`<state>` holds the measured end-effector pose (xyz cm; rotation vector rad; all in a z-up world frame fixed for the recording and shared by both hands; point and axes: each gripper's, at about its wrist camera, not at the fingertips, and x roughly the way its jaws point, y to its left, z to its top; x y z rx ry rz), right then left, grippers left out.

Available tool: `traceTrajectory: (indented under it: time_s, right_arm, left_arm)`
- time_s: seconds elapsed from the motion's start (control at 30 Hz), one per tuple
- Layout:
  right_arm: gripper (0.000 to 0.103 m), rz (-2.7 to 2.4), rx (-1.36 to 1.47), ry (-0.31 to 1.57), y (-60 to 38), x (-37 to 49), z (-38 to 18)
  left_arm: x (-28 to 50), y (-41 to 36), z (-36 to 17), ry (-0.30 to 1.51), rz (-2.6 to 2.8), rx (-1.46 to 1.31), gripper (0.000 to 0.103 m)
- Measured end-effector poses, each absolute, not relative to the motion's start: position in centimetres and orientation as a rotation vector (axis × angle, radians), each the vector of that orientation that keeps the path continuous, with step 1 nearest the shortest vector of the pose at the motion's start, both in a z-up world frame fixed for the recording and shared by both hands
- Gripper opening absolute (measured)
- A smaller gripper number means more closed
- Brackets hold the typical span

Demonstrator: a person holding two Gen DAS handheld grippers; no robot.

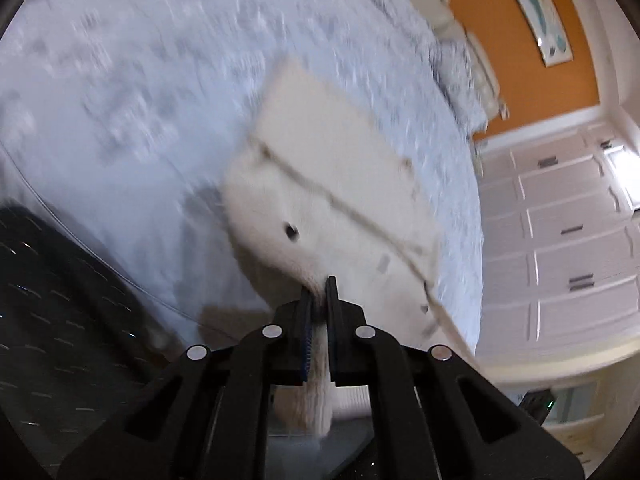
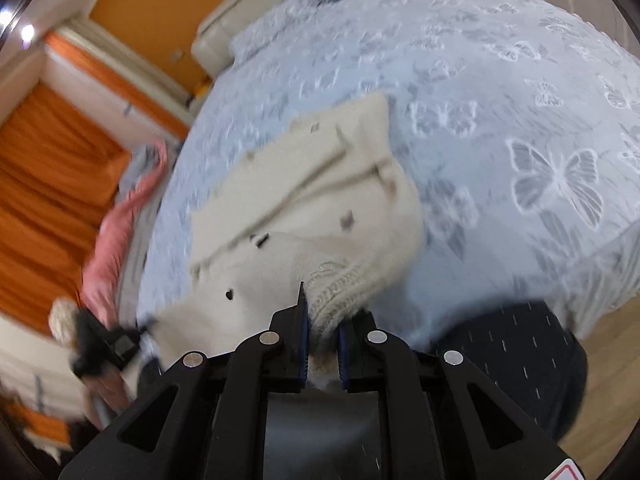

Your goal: Fold small clothes

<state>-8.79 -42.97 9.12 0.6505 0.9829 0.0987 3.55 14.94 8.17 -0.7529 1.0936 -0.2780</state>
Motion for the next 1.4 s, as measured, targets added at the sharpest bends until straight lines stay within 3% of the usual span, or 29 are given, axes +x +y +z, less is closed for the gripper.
traceTrajectory:
  time_s: [0.17,0.3,0.4,0.43,0.5,0.53,0.6,0.7,0.87,1.0,1.03,1.1,1.13,1.17,1.2,1.23,1.4]
  right_arm:
    - [0.011,0.188,0.652,0.842,-44.0,-4.6,13.2]
    - [0.014,0.132,0.751,0.689,-48.6,7.3,13.4]
    - [0.017,-0.070,0.755,0.731,-50.9,15.6,9.8]
    - [0.018,-0.122,0.770,0.765,-51.2,17.0,8.4]
    - [0.025,-0.173,0.811,0.785,-51.1,17.4,6.4]
    - [0.032,-0.166,0.811,0.766,-50.8,16.8,5.9]
    - [0.069,-0.194,0.746,0.756,-50.0,14.6,4.9]
    - [0.071,-0.251,0.610,0.823,-49.5,11.7,2.5]
    - [0.071,-0.279,0.679,0.896,-51.2,11.9,-0.3]
    - [0.071,-0.226,0.675,0.898,-51.5,17.3,0.0]
    - [0.071,-0.201,0.664,0.922,-51.2,19.2,-0.3]
    - [0.071,-0.198,0.622,0.970,-50.4,21.9,-1.1]
    - [0.071,-0.192,0.597,0.995,-49.9,23.2,-1.8]
    - [0.064,-0.177,0.583,1.021,-49.5,24.0,-2.5]
    - [0.028,-0.165,0.572,1.041,-49.1,24.5,-2.7]
    - [0.010,-0.154,0.557,1.051,-48.6,24.7,-2.3]
    - [0.007,-0.057,0.593,0.784,-48.5,22.2,3.9]
  left_arm:
    - [10.3,15.9,13.7,0.984,-0.330,-0.685,0.005]
    - [20.0,13.4,14.5,0.910,-0.250,-0.567,0.006]
    - [26.3,13.2,12.1,0.835,0.073,-0.444,0.034]
    - [26.9,13.3,11.2,0.852,0.104,-0.450,0.033]
    - [27.2,13.4,8.6,0.931,0.022,-0.549,0.034]
    - [26.8,13.2,7.8,0.957,-0.023,-0.574,0.043]
    - [24.9,12.2,5.6,1.025,-0.091,-0.547,0.064]
    - [23.2,10.1,3.1,1.061,-0.151,-0.459,0.066]
    - [27.8,5.7,0.4,1.144,-0.256,-0.400,0.072]
    - [32.1,3.2,-2.2,1.230,-0.295,-0.356,0.069]
    - [32.6,2.5,-3.0,1.268,-0.319,-0.325,0.049]
    - [33.4,2.0,-3.5,1.301,-0.327,-0.306,0.018]
    - [32.9,2.4,-3.0,1.278,-0.353,-0.340,0.010]
    - [32.7,2.7,-2.3,1.252,-0.362,-0.350,0.010]
    - [32.4,3.1,-1.3,1.221,-0.371,-0.351,0.009]
    - [31.7,3.6,0.5,1.165,-0.391,-0.351,0.008]
    - [30.9,7.7,5.7,1.004,-0.356,-0.419,0.009]
